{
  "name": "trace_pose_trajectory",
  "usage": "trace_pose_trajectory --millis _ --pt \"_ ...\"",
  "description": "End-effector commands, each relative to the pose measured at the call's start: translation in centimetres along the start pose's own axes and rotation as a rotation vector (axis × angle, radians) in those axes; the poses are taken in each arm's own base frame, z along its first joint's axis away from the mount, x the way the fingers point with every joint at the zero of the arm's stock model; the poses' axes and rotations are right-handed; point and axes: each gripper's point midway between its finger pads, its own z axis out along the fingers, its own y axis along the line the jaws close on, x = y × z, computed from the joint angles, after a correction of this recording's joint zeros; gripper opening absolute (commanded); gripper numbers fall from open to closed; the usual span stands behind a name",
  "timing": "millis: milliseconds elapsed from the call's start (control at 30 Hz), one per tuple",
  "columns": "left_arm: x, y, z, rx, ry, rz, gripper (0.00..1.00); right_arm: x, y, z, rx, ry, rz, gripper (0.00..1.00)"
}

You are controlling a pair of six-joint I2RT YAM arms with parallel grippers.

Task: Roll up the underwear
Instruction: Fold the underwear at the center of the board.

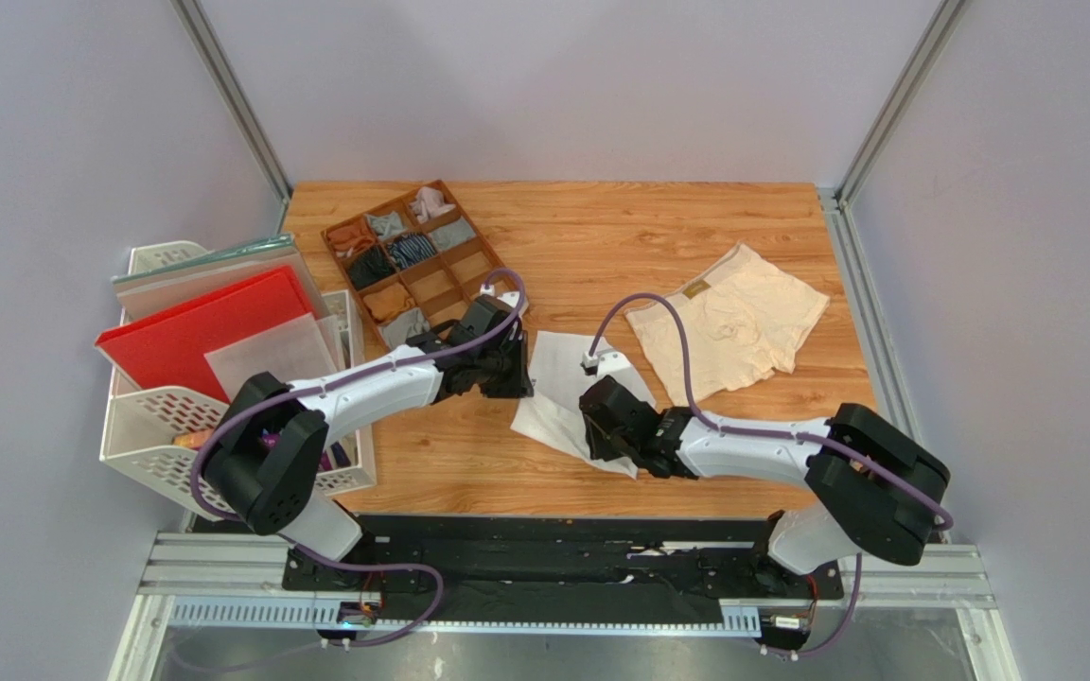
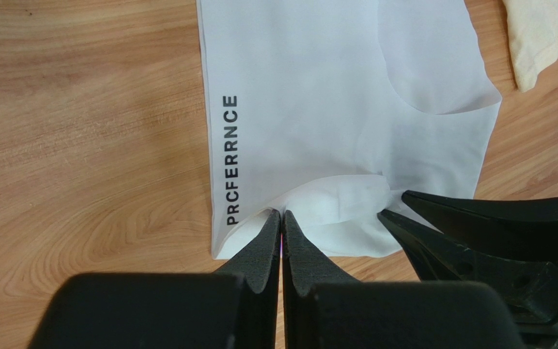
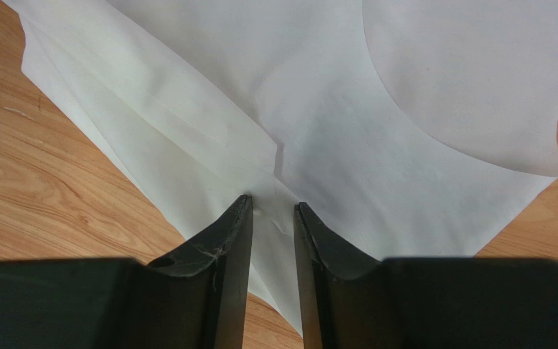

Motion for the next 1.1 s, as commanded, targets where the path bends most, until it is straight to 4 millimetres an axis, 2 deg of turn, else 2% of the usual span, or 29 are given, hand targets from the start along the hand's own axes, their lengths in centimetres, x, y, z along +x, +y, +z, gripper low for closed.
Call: trace_pose_trajectory --millis 0,100,200,333,633,1067 --pt "-1.0 -0.6 -0.5 0.024 -0.025 0.013 0.0 -0.5 0.1 0.4 -0.001 -0.024 0.016 0.28" --pt "-1.0 -0.5 -0.5 0.023 -0.025 0.012 0.0 -0.8 -0.1 0.1 0.015 -0.034 0.021 0.15" --pt "-0.8 -0.5 -0.6 0.023 -0.023 0.01 0.0 -1.4 -0.4 -0.4 0.025 -0.052 0.021 0.12" --pt "-0.7 -0.5 -0.6 0.024 -0.023 0.01 0.0 -2.1 -0.5 -1.2 0.028 -0.074 0.02 0.03" --pt "-1.1 -0.5 -0.6 0.019 -0.031 0.011 0.0 -2.6 -0.6 -1.5 0.037 -0.077 0.014 0.0" --pt "-2.1 -0.5 -0.2 0.02 -0.041 0.008 0.0 -4.4 -1.4 -1.6 0.07 -0.147 0.025 0.0"
